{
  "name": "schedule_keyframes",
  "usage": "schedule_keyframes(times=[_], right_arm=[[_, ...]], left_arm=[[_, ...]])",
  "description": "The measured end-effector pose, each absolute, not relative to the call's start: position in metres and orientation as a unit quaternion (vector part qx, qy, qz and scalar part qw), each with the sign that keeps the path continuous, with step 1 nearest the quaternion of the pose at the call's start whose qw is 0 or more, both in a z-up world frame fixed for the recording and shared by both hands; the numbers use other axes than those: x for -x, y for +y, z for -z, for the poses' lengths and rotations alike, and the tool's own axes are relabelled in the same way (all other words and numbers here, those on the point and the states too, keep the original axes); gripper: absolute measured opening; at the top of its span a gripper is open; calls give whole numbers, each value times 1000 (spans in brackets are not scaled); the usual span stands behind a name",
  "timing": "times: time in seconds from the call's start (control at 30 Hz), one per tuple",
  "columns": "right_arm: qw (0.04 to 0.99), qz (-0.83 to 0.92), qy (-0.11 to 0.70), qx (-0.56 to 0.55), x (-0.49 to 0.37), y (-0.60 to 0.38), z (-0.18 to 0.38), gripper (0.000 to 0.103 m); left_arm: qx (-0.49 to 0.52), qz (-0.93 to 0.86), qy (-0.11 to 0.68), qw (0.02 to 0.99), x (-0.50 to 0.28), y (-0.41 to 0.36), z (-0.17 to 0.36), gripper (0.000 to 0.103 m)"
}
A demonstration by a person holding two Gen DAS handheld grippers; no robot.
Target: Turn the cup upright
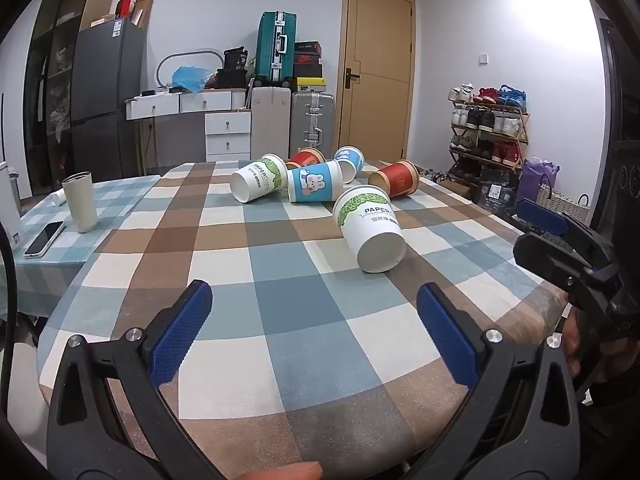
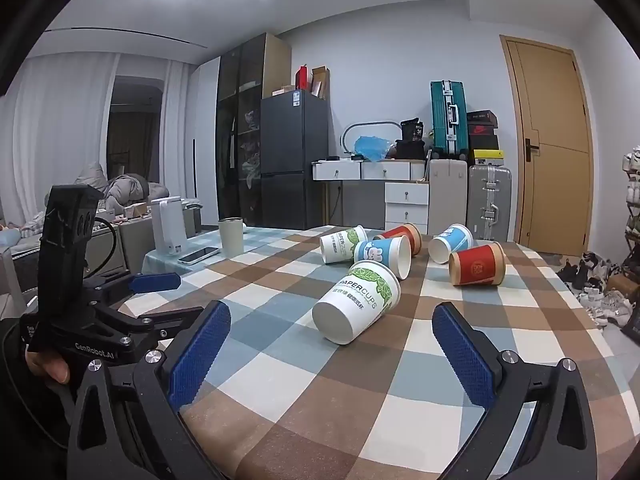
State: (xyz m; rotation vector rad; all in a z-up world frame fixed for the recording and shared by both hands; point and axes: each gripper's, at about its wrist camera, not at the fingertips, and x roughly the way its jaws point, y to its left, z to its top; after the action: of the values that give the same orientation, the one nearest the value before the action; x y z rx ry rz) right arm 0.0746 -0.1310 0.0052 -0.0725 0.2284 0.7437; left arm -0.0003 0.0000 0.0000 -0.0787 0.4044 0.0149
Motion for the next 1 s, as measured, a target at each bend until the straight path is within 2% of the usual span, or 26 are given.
schedule_keyframes(times=[1.0], right_arm=[[928, -353, 107, 40, -73, -134, -7, 103]], left_arm=[[30, -11, 201, 979, 0, 0, 0, 102]])
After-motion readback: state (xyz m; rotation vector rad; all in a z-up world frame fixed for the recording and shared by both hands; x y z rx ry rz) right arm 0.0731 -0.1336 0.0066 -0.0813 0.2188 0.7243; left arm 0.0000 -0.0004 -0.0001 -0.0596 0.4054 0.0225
